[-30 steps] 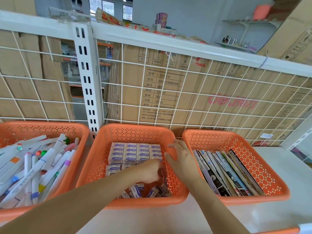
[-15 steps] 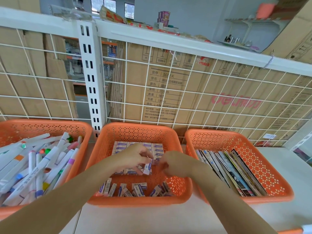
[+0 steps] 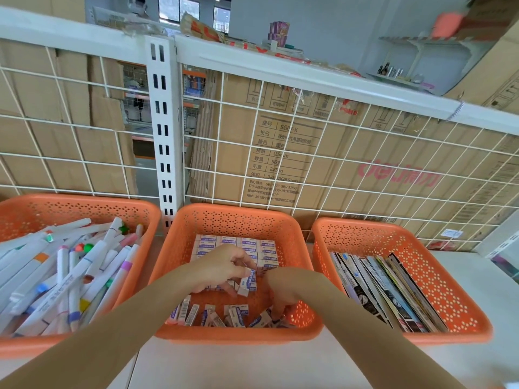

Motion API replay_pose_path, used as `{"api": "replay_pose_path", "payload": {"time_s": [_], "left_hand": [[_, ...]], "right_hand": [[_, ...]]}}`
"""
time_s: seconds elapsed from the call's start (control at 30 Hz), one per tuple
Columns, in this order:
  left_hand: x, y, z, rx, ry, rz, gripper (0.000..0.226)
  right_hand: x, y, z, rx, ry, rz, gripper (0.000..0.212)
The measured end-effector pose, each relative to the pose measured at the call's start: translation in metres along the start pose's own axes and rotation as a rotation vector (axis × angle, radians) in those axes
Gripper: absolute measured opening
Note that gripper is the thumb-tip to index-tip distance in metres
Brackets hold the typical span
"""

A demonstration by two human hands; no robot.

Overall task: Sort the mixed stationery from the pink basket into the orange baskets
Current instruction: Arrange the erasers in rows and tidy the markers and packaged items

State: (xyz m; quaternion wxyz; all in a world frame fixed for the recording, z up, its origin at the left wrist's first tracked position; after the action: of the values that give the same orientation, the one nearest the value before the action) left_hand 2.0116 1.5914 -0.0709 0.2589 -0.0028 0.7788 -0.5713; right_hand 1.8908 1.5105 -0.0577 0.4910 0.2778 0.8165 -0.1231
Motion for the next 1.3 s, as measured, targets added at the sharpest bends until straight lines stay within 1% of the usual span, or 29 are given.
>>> {"api": "replay_pose_path", "payload": {"time_s": [0.07,0.13,0.23,0.27,0.33,0.4,0.43,0.53,0.63,0.73,0.8,0.93,1.03,1.07,1.13,1.2,1.23,1.3], "left_hand": [[0.000,0.000,-0.001,-0.001,0.001,0.001,0.015],[-0.001,0.000,-0.002,0.003,0.002,0.007,0.015],[-0.003,0.000,-0.003,0.008,0.000,-0.003,0.022],[-0.004,0.000,-0.003,0.007,-0.005,-0.014,0.025],[-0.004,-0.001,-0.002,-0.002,-0.017,-0.056,0.028],[-0.004,-0.003,-0.003,-0.011,-0.031,-0.121,0.027],[-0.003,-0.004,-0.003,-0.009,-0.044,-0.150,0.026],[-0.004,-0.008,-0.003,0.007,-0.124,-0.212,0.022],[-0.006,-0.010,-0.002,0.011,-0.165,-0.285,0.016],[-0.007,-0.012,-0.002,0.037,-0.180,-0.324,0.009],[-0.006,-0.013,-0.002,0.082,-0.197,-0.325,0.007],[-0.005,-0.017,-0.003,0.200,-0.256,-0.273,0.009],[-0.004,-0.024,-0.003,0.342,-0.357,-0.191,0.014],[-0.002,-0.026,-0.004,0.406,-0.376,-0.132,0.018],[0.004,-0.029,-0.005,0.544,-0.412,0.065,0.030],[0.007,-0.033,-0.005,0.656,-0.473,0.242,0.035],[0.008,-0.035,-0.005,0.685,-0.501,0.285,0.034],[0.010,-0.038,-0.004,0.698,-0.530,0.316,0.034]], "right_hand": [[0.000,0.001,0.000,-0.029,-0.020,-0.043,0.041],[-0.002,0.001,-0.001,-0.050,-0.061,-0.032,0.040],[-0.011,-0.003,0.000,-0.079,-0.217,0.094,0.033],[-0.015,-0.005,-0.002,-0.079,-0.283,0.173,0.032],[-0.021,-0.009,-0.004,-0.059,-0.373,0.435,0.032],[-0.021,-0.010,-0.009,-0.020,-0.385,0.716,0.031],[-0.020,-0.011,-0.010,0.001,-0.389,0.810,0.030],[-0.018,-0.015,-0.011,0.041,-0.427,0.988,0.029],[-0.018,-0.018,-0.012,0.066,-0.418,1.186,0.026],[-0.019,-0.019,-0.013,0.064,-0.434,1.295,0.023],[-0.019,-0.020,-0.014,0.068,-0.455,1.327,0.020],[-0.020,-0.022,-0.014,0.110,-0.478,1.345,0.016],[-0.022,-0.023,-0.016,0.124,-0.539,1.451,0.014],[-0.024,-0.023,-0.017,0.127,-0.564,1.489,0.013],[-0.026,-0.023,-0.017,0.141,-0.602,1.554,0.015],[-0.027,-0.022,-0.018,0.160,-0.628,1.597,0.020],[-0.027,-0.023,-0.018,0.164,-0.640,1.611,0.021],[-0.026,-0.024,-0.020,0.163,-0.670,1.591,0.014]]}}
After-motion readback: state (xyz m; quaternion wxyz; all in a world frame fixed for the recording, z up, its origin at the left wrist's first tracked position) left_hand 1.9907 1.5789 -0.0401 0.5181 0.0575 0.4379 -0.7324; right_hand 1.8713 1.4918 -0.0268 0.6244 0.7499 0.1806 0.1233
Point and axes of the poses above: each hand's wrist, its own z-axis towards the middle knuckle, its own x-axis out of the palm, y = z × x, the point moved 2 cm from there along z, towards the middle knuckle, and after that the axes turned 13 degrees about -y, right-handed, at the moved point
